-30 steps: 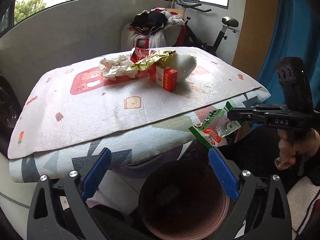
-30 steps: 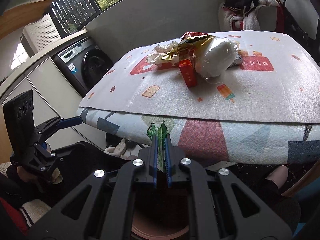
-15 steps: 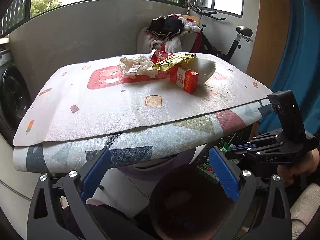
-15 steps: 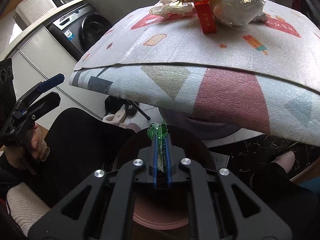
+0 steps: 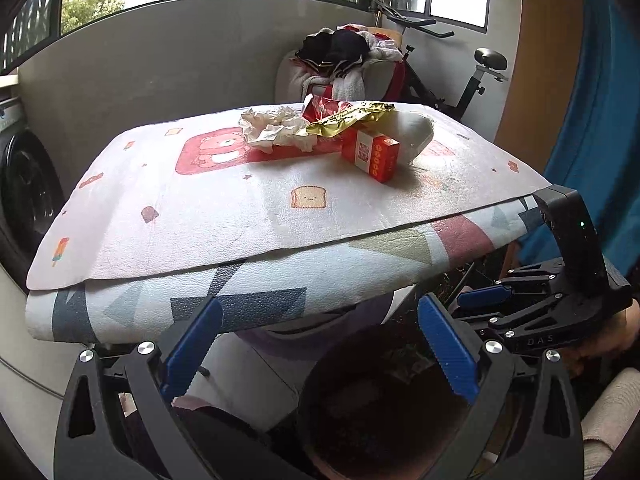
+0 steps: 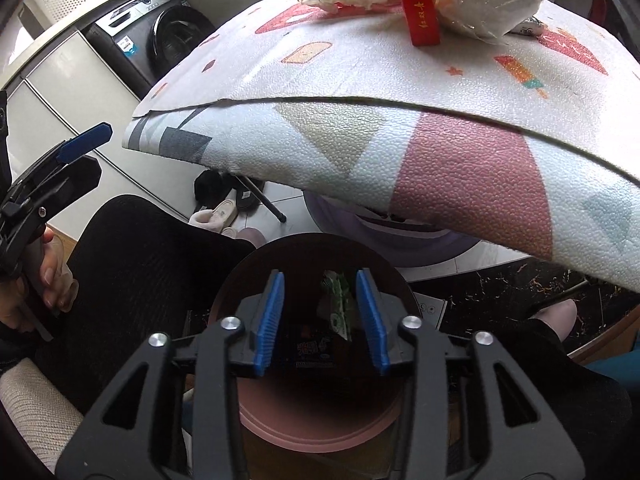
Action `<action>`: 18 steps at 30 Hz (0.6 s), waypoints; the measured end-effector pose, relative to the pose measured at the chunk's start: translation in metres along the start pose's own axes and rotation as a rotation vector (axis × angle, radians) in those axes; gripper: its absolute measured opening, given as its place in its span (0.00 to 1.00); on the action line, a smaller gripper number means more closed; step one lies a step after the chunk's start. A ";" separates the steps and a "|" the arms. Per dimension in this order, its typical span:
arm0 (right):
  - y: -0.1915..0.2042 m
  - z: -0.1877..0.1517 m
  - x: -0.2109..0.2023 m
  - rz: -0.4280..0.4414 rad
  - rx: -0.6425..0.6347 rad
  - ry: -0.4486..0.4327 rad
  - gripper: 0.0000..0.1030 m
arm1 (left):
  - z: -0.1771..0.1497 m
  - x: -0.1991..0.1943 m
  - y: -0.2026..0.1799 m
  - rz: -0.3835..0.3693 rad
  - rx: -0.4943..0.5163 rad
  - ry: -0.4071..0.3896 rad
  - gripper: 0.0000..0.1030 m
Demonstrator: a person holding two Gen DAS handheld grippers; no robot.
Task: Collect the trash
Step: 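Move both open grippers back over the table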
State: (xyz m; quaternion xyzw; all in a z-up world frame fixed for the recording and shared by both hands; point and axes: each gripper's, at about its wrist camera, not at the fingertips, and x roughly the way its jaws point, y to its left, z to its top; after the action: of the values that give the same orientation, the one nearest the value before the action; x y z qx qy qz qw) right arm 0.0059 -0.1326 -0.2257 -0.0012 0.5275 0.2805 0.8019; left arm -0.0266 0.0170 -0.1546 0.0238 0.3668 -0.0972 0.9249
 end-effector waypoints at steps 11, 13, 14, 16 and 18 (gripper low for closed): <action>-0.001 0.001 -0.007 -0.081 -0.020 -0.037 0.94 | 0.000 0.003 0.004 0.006 -0.019 0.009 0.93; -0.004 0.002 -0.008 -0.075 -0.008 -0.044 0.94 | 0.000 0.003 0.005 0.007 -0.020 0.010 0.93; -0.005 0.002 -0.009 -0.072 0.000 -0.047 0.94 | 0.000 0.003 0.005 0.007 -0.021 0.010 0.93; -0.008 0.002 -0.012 -0.071 0.018 -0.055 0.94 | 0.000 0.004 0.006 0.008 -0.023 0.010 0.93; -0.012 0.003 -0.014 -0.069 0.037 -0.066 0.94 | 0.000 0.004 0.006 0.010 -0.025 0.010 0.93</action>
State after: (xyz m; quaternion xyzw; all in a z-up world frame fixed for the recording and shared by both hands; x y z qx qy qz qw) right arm 0.0095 -0.1479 -0.2158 0.0046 0.5057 0.2429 0.8278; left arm -0.0230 0.0226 -0.1575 0.0145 0.3725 -0.0880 0.9238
